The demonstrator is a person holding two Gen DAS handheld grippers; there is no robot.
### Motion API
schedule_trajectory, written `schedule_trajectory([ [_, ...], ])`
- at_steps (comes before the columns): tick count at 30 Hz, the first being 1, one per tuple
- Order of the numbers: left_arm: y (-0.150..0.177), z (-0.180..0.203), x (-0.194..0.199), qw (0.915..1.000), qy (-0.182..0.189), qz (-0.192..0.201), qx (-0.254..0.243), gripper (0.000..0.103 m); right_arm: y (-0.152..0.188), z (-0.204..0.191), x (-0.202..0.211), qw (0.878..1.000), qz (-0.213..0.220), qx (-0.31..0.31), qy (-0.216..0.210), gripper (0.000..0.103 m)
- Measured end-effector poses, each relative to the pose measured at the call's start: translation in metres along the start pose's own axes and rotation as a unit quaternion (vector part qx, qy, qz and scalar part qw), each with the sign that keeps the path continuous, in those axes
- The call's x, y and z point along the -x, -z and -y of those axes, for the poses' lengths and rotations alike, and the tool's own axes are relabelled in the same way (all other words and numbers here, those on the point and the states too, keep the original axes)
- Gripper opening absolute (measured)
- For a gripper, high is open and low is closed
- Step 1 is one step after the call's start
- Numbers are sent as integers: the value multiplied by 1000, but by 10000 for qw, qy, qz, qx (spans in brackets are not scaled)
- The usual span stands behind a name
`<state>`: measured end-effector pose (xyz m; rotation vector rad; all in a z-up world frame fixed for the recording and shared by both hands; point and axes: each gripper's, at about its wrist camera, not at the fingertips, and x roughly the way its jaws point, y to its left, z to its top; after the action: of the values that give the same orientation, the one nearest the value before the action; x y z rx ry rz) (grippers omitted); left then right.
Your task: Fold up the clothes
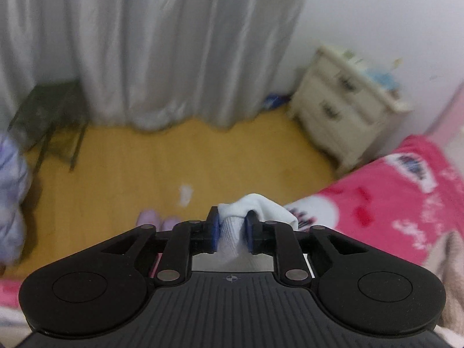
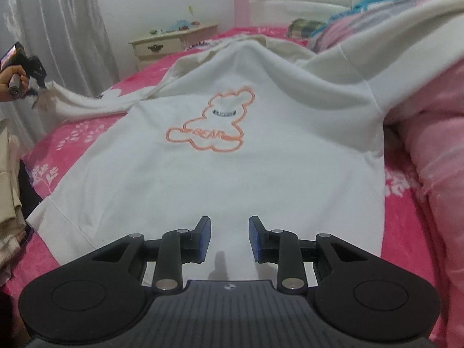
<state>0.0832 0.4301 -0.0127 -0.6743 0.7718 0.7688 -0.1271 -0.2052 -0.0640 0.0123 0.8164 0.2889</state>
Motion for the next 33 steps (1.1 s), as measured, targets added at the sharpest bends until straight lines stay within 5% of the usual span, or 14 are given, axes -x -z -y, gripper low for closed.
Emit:
schedule_trajectory([
  [3,-6,-2,9,9995,165,-18,258,36,1,-1,-4,9999,-55,-47,-87,32],
  [7,-16,7,40,9968,633,459,152,52,1,-12,-4,9984,50,138,-538,32],
  [10,8,24,67,9884,1246,-155,-853,54,0,-34,-3,9904,175,609,-1227,32],
  [13,66,60,77,9499,1466,-1209,-2482,54,5,-74,-7,9710,223,1412,-1915,37],
  [16,144,84,71,8968,1480,-2068,-3621,54,17,-119,-14,9459,274,2177,-2389,37],
  [21,224,89,34,8532,1141,-2957,-4143,54,35,-180,-31,9142,372,3055,-2636,42],
  [24,230,77,18,8545,1083,-3144,-3990,54,41,-208,-42,9011,472,3327,-2739,52],
  [29,225,73,6,8633,1198,-3246,-3673,54,52,-252,-73,8897,418,3660,-2696,53],
  [33,221,76,0,8671,1428,-3189,-3551,54,59,-271,-96,8950,397,3750,-2381,47],
])
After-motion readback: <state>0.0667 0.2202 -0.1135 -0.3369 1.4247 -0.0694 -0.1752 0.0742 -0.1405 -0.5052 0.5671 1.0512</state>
